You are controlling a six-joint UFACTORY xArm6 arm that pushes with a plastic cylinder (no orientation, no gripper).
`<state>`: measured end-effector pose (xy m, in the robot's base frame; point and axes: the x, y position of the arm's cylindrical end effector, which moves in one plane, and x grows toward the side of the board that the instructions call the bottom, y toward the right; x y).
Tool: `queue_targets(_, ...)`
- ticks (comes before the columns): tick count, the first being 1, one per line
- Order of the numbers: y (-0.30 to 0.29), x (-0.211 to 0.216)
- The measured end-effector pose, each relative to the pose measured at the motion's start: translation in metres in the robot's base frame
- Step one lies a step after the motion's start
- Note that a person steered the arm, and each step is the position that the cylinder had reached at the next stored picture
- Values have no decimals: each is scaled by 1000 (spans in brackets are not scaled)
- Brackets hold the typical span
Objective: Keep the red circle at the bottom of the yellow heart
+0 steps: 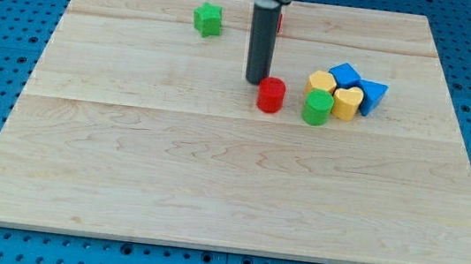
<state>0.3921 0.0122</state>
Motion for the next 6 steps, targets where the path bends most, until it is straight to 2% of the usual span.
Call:
queue_targets(1, 6, 40)
queue_targets(2, -18, 44)
queue_targets(3, 16, 58)
queue_targets(5, 132, 63)
queue_targets(6, 130, 66)
